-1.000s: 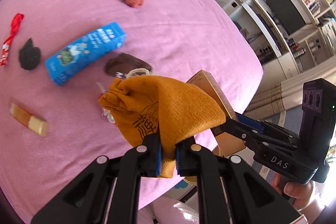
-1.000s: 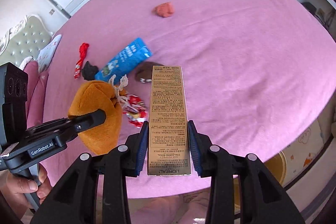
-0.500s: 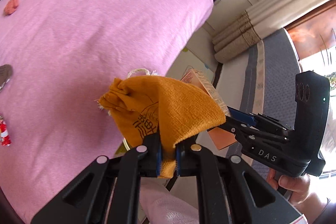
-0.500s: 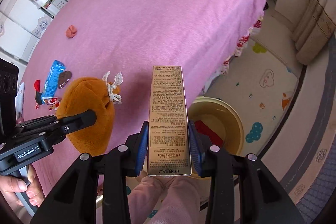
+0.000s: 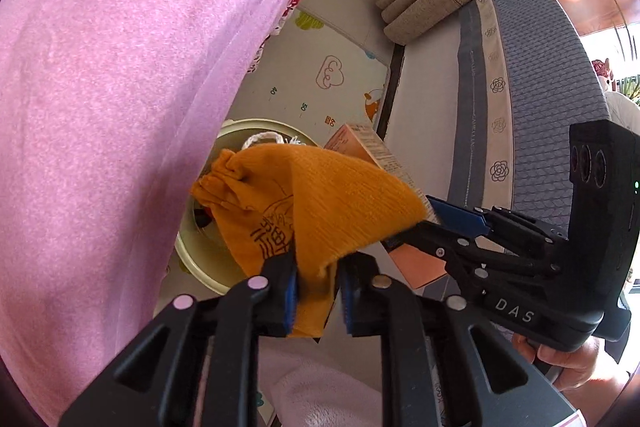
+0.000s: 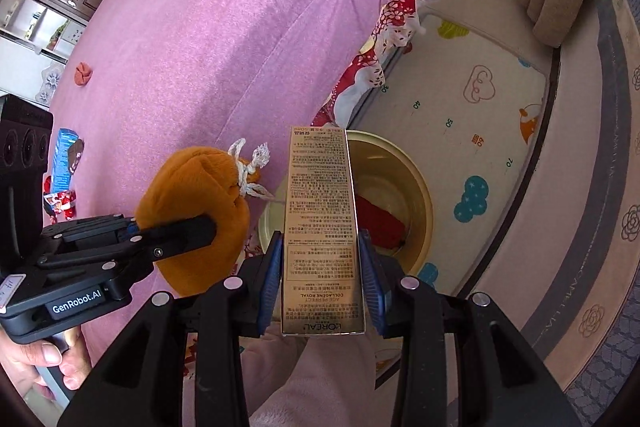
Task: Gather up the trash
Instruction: 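Carry bag and gold box over the yellow bin and open both grippers, then grasp the amber perfume bottle with left gripper while right gripper grasps the red candy wrapper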
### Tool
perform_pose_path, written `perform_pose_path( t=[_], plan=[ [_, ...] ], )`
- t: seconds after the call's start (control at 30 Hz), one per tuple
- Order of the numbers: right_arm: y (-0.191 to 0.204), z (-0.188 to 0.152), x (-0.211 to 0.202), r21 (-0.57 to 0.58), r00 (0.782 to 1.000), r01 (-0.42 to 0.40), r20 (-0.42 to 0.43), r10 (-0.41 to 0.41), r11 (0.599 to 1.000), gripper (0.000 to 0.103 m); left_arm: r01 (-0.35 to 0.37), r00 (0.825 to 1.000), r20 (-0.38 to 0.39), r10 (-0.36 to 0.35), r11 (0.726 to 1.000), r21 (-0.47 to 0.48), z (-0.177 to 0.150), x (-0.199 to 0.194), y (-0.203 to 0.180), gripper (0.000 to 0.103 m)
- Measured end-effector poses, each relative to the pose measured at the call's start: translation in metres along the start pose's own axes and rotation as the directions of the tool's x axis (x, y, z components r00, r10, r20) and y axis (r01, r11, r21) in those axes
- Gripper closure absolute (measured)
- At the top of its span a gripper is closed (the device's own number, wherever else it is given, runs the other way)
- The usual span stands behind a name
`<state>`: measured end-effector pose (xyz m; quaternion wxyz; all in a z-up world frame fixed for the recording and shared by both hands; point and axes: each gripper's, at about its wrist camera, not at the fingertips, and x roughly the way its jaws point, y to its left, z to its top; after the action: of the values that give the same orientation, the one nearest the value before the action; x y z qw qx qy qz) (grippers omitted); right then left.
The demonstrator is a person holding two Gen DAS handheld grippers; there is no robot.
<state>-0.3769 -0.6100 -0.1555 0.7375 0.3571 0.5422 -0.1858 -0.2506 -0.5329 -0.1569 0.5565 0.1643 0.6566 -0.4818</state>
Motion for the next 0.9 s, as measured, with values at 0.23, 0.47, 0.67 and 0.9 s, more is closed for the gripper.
perform_pose_path(
  t=[0.23, 0.47, 0.67, 0.9],
  plan=[
    [-0.016, -0.005, 0.005, -0.018, 0.997, 0.077, -0.003, -0.077, 0.997, 0.037, -0.057, 0.998, -0.007, 0.057, 0.998, 0.009, 0.006, 0.005, 0.000, 0.033],
    [-0.019, -0.002, 0.001, -0.001, 0.997, 0.076, -0.005, -0.076, 0.997, 0.039, -0.063, 0.998, -0.016, 0.064, 0.998, 0.027, 0.008, 0.003, 0.005, 0.033],
    [-0.005, 0.007, -0.003, -0.032, 0.996, 0.089, -0.008, -0.090, 0.995, 0.041, -0.073, 0.997, 0.032, 0.072, 0.997, 0.028, 0.011, -0.016, 0.011, 0.033],
    [0.031, 0.029, -0.019, -0.111, 0.996, 0.088, 0.027, -0.085, 0.990, 0.041, -0.071, 0.989, 0.129, 0.070, 0.997, 0.004, 0.010, -0.065, 0.027, 0.033]
  ],
)
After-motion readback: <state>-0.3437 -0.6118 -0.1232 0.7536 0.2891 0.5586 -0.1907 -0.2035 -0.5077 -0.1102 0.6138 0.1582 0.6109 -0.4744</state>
